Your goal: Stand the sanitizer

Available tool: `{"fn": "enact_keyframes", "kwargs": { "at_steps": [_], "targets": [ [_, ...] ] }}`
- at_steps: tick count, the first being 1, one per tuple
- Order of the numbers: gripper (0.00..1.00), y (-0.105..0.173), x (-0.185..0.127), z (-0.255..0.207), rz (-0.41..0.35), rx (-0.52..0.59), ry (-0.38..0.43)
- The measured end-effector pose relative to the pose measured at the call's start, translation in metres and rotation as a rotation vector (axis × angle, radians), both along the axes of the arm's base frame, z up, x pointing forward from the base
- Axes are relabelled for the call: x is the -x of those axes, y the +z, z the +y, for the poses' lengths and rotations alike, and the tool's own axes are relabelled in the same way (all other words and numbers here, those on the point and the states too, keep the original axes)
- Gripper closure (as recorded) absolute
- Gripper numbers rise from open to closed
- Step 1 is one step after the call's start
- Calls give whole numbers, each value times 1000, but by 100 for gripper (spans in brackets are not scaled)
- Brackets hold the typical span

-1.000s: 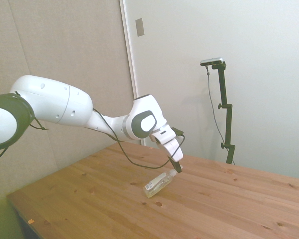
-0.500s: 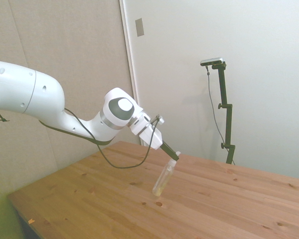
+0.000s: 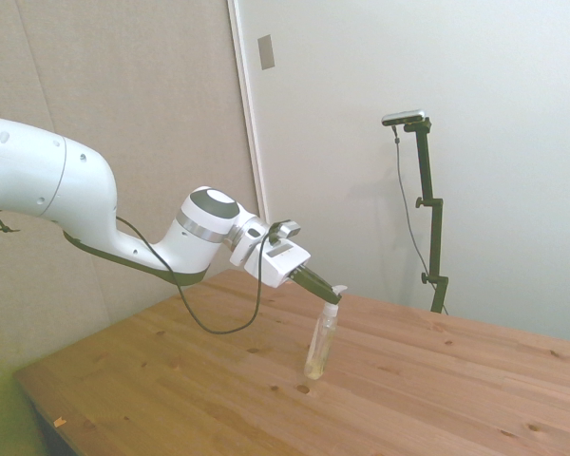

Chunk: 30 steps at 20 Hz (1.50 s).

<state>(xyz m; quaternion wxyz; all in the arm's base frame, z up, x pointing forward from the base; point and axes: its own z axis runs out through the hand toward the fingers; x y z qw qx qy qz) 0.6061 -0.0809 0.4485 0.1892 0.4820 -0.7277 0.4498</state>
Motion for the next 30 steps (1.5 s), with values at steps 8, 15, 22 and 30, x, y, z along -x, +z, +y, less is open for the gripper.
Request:
{"fn": "enact_keyframes", "kwargs": {
  "at_steps": [8, 15, 22, 30],
  "targets": [
    [100, -20, -17, -12, -10, 90, -70],
    [100, -28, -27, -8, -13, 148, -94],
    [0, -37, -37, -9, -9, 152, -95],
    [0, -36, -36, -5, -14, 147, -89]
  ]
}}
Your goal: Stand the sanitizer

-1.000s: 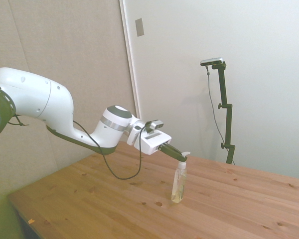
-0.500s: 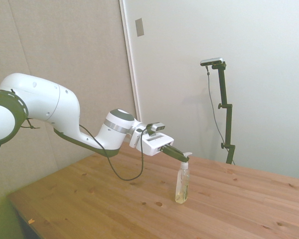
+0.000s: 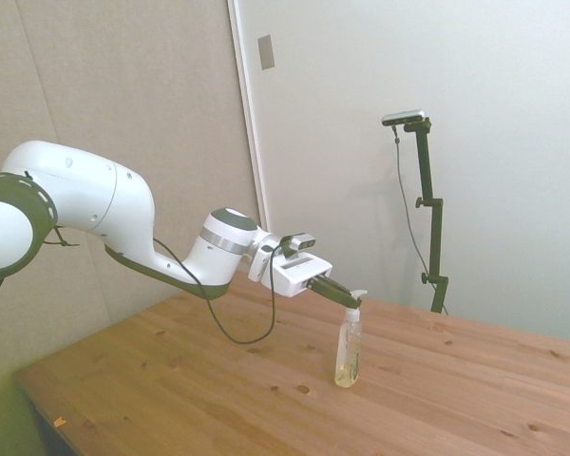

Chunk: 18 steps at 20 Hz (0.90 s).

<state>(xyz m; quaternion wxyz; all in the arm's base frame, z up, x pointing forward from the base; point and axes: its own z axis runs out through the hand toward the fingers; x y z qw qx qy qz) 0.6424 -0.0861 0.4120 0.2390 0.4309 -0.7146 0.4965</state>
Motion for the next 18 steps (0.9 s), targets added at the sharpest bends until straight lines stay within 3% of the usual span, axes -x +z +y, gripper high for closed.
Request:
{"fn": "enact_keyframes", "kwargs": {
  "at_steps": [18],
  "targets": [
    [0, 19, 21, 6, -61, -76, 54]
  ]
}}
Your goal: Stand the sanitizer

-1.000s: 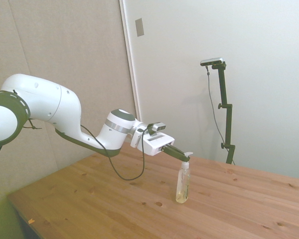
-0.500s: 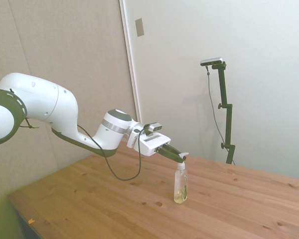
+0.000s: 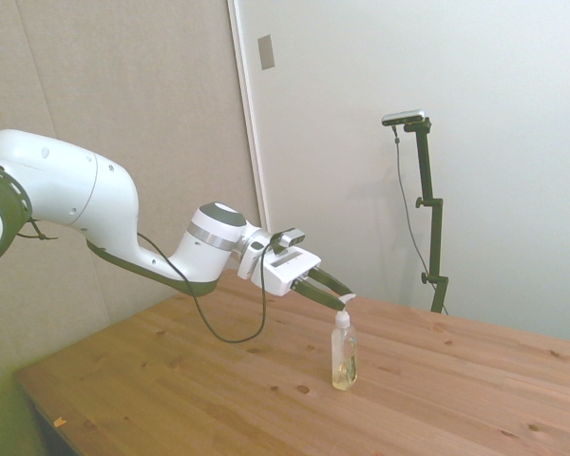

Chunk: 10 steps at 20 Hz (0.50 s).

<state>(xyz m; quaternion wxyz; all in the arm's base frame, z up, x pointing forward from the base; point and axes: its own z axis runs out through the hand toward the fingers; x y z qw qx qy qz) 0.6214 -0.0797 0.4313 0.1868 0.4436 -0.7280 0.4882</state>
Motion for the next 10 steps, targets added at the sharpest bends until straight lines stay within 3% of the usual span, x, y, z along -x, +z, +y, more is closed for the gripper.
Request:
{"fn": "enact_keyframes", "kwargs": {
  "at_steps": [6, 10],
  "targets": [
    [0, 11, 20, -1, -22, -78, 48],
    [0, 32, 40, 6, -28, -149, 113]
  ]
}}
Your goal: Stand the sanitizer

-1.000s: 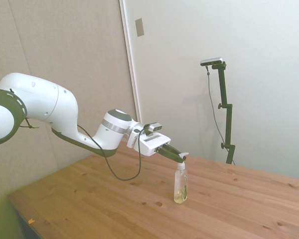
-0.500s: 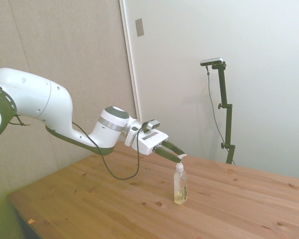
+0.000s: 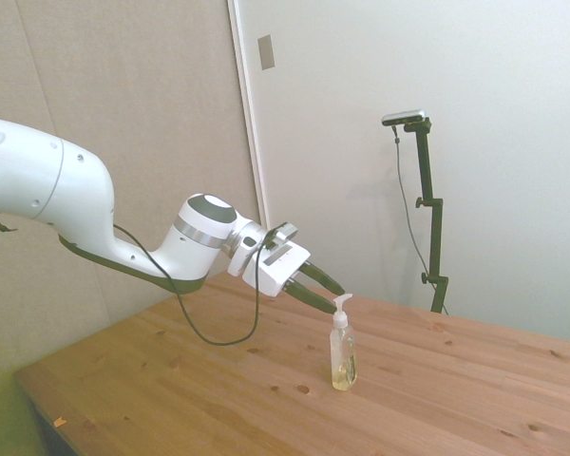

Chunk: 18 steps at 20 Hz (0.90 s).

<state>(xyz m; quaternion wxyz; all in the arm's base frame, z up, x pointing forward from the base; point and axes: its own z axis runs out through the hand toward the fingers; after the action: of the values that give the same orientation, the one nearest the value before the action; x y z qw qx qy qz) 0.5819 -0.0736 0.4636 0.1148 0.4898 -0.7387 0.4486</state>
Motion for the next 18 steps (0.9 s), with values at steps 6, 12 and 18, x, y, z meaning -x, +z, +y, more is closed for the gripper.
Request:
{"fn": "enact_keyframes", "kwargs": {
  "at_steps": [6, 12, 18],
  "targets": [
    [0, 28, 32, 16, 45, -124, 142],
    [0, 25, 52, 25, 205, -272, 335],
    [0, 19, 65, 37, 375, -408, 562]
  ]
}}
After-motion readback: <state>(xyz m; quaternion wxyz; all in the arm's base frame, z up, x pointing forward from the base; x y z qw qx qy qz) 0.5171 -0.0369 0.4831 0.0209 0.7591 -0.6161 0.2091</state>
